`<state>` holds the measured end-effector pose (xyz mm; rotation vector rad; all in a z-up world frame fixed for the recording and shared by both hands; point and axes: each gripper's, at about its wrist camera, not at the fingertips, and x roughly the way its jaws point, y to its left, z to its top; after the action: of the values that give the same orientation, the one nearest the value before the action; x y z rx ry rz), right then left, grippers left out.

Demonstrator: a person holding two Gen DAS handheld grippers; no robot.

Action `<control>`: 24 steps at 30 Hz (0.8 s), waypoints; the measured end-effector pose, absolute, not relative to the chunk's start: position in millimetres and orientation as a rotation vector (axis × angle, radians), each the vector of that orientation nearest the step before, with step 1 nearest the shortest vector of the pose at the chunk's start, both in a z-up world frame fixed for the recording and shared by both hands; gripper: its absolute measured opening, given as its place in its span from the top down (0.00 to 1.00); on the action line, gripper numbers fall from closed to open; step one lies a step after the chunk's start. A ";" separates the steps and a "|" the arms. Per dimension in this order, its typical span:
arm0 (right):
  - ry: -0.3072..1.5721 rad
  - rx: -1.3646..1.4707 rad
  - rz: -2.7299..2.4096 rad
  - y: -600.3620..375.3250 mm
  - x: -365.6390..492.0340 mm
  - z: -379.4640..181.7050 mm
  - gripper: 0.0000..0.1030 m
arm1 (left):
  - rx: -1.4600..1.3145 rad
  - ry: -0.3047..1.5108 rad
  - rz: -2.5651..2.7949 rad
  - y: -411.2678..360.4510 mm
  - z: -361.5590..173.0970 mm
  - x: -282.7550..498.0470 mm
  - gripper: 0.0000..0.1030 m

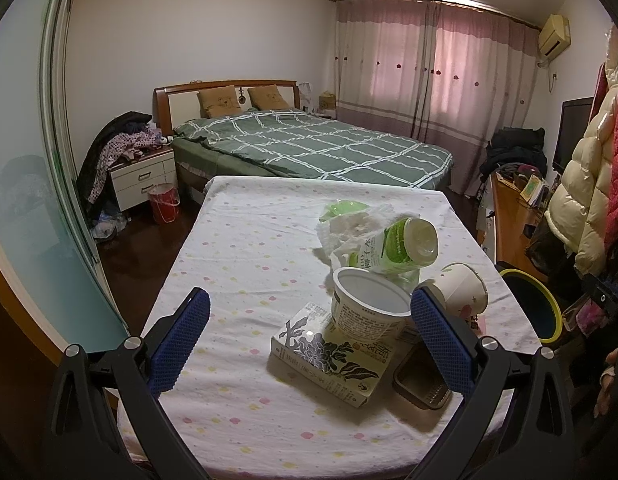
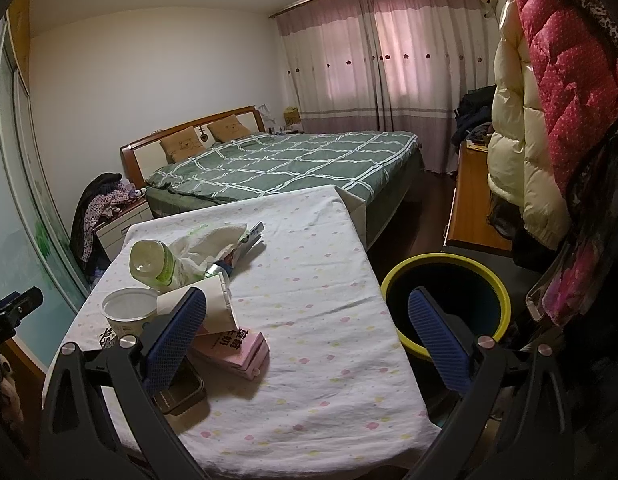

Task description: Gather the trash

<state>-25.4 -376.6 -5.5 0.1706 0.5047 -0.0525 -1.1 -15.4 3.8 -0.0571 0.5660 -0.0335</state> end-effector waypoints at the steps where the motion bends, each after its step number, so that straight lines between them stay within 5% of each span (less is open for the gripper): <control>1: 0.505 0.172 -0.053 -376.6 -25.1 -5.6 0.06 | -0.058 0.566 -0.034 -15.4 3.7 -1.2 0.04; 24: 0.510 0.181 -0.057 -378.8 -22.2 -9.7 0.06 | -0.057 0.577 -0.038 -18.7 -1.0 1.4 0.04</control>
<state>-22.2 -378.8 -9.7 0.1811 0.5096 -0.0575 1.4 -18.7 -1.0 -0.0566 0.5765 -0.0379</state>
